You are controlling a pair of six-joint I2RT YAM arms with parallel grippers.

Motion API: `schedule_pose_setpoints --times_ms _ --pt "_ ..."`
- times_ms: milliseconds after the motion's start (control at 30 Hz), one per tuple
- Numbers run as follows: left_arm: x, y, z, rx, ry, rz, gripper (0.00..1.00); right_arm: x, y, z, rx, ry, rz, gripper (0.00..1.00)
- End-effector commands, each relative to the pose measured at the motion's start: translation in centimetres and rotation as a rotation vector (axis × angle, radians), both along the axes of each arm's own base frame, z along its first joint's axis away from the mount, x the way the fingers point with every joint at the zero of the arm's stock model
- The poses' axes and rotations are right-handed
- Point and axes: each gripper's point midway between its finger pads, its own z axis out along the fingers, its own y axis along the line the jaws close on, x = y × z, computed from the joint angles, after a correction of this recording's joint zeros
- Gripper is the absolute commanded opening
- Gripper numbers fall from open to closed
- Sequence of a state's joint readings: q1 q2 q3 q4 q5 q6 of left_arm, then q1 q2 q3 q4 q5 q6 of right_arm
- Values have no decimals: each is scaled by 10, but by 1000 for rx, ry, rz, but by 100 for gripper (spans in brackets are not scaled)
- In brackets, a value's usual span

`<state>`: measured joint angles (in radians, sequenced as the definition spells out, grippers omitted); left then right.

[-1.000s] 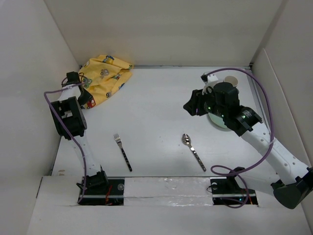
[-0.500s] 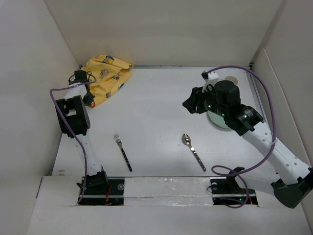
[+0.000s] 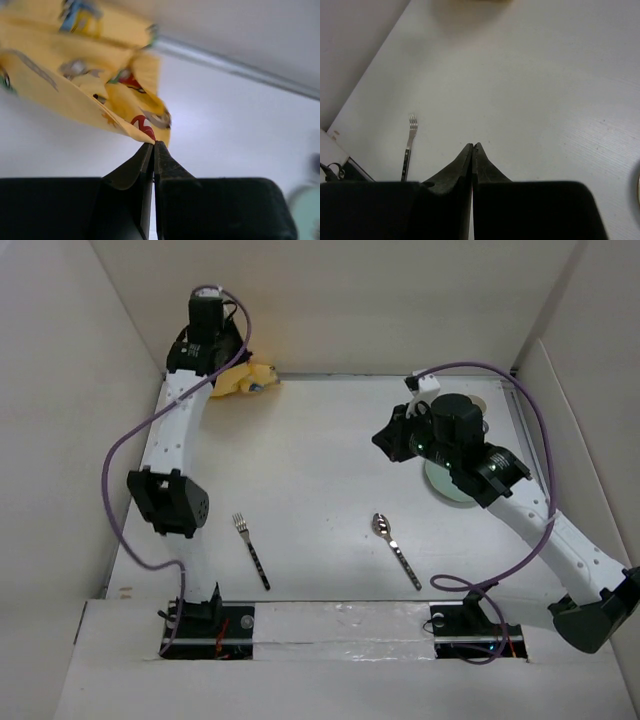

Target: Set the dinner table for one person

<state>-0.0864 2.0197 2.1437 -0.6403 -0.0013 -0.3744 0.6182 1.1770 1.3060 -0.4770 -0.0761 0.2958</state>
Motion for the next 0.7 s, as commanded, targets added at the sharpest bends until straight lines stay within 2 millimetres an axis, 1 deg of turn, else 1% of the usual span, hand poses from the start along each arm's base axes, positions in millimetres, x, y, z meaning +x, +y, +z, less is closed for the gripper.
schedule_pose_setpoints --times_ms 0,33,67,100,133,167,200,233,267,300,333,367,400,467,500,533,567,600,633,667 --pt "-67 -34 190 -163 -386 -119 0 5 11 47 89 -115 15 6" --pt "-87 -43 229 -214 -485 -176 0 7 11 47 89 -111 6 8" --pt "-99 -49 249 -265 -528 -196 0 7 11 48 95 -112 3 12" --pt "-122 -57 277 -303 -596 -254 0 7 11 51 104 -120 1 27" --pt "-132 -60 299 -326 -666 -278 0 7 10 51 106 -124 0 36" --pt "-143 -62 313 -358 -699 -289 0 9 10 51 111 -128 -9 46" --pt "-153 -62 327 -370 -740 -301 0 10 10 51 115 -134 -15 62" --pt "-171 -62 349 -381 -811 -320 0 13 11 46 110 -127 -23 68" --pt "-178 -61 357 -389 -836 -321 0 17 11 41 103 -122 -33 73" --pt "-184 -60 364 -398 -859 -318 0 20 11 37 95 -117 -42 81" --pt "-189 -56 371 -398 -887 -319 0 24 11 32 84 -106 -59 85" --pt "-190 -55 372 -408 -890 -326 0 35 6 21 63 -88 -105 89" --pt "-190 -53 372 -417 -890 -333 0 42 3 17 60 -88 -126 95" --pt "-177 -50 361 -400 -861 -309 0 52 1 2 56 -63 -152 100" --pt "-169 -49 351 -395 -835 -298 0 60 4 -4 59 -60 -150 100" --pt "-154 -54 333 -402 -792 -310 0 66 4 -9 62 -58 -149 100" --pt "-144 -56 321 -410 -762 -318 0 67 13 -13 75 -59 -112 100" --pt "-135 -59 309 -419 -738 -320 0 78 22 -22 83 -68 -96 100" --pt "-118 -66 285 -451 -692 -344 0 84 28 -24 81 -74 -68 100" --pt "-108 -70 272 -466 -668 -356 0 90 36 -26 82 -79 -43 100"
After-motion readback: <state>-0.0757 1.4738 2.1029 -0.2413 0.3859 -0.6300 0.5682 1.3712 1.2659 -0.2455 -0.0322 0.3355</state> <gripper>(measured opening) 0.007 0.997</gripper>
